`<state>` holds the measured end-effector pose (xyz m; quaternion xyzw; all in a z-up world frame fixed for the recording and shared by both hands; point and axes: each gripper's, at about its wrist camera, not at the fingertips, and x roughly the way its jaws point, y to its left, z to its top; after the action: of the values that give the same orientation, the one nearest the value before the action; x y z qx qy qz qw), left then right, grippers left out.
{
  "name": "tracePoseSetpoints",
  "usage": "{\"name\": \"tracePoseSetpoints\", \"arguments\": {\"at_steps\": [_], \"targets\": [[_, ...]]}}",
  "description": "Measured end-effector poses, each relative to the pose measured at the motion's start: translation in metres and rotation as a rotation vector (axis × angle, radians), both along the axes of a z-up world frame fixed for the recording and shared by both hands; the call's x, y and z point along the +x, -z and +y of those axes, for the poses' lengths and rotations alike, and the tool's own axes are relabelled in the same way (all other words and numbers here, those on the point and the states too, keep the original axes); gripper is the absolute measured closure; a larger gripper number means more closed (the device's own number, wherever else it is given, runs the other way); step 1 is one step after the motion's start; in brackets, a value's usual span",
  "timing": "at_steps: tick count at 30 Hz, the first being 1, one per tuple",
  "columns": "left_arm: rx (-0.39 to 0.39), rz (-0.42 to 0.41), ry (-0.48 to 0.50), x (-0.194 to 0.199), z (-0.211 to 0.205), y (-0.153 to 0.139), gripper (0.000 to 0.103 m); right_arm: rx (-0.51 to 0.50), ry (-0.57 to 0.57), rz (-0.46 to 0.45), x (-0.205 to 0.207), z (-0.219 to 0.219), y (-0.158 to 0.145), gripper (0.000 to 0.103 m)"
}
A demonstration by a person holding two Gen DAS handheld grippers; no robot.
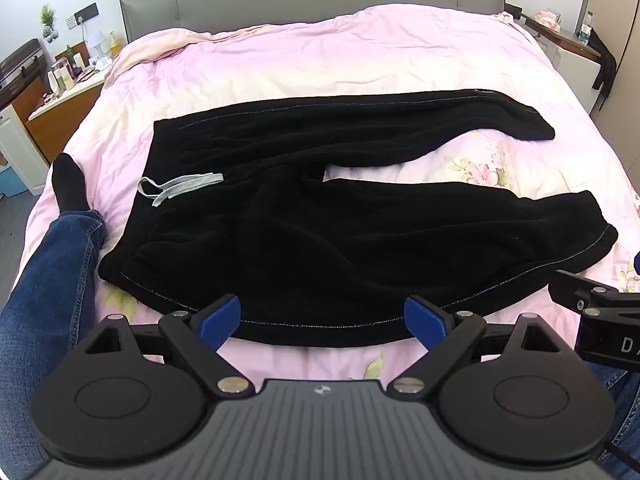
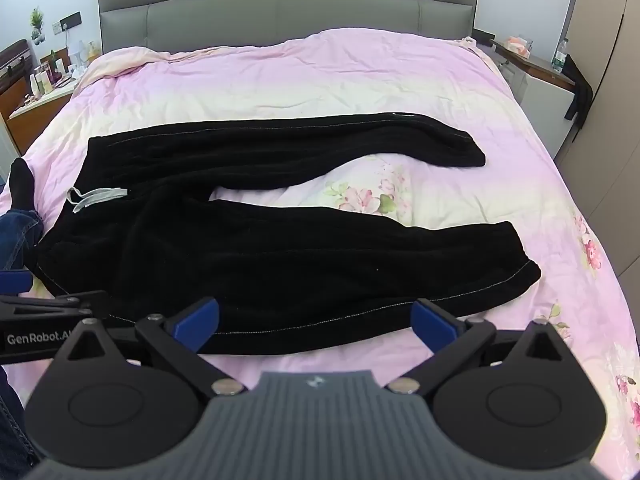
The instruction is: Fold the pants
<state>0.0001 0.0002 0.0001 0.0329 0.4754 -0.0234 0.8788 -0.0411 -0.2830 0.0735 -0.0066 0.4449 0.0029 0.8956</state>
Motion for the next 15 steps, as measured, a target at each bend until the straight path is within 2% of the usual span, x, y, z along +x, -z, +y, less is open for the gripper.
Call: {"name": "tracePoseSetpoints", "arguments": {"at_steps": [15], "targets": [[0.003, 0.004, 0.011, 0.0008, -0.0018, 0.0029, 0.0, 0.005, -0.006, 0.023, 0.0019, 0.0023, 0.0034, 0.005]]}}
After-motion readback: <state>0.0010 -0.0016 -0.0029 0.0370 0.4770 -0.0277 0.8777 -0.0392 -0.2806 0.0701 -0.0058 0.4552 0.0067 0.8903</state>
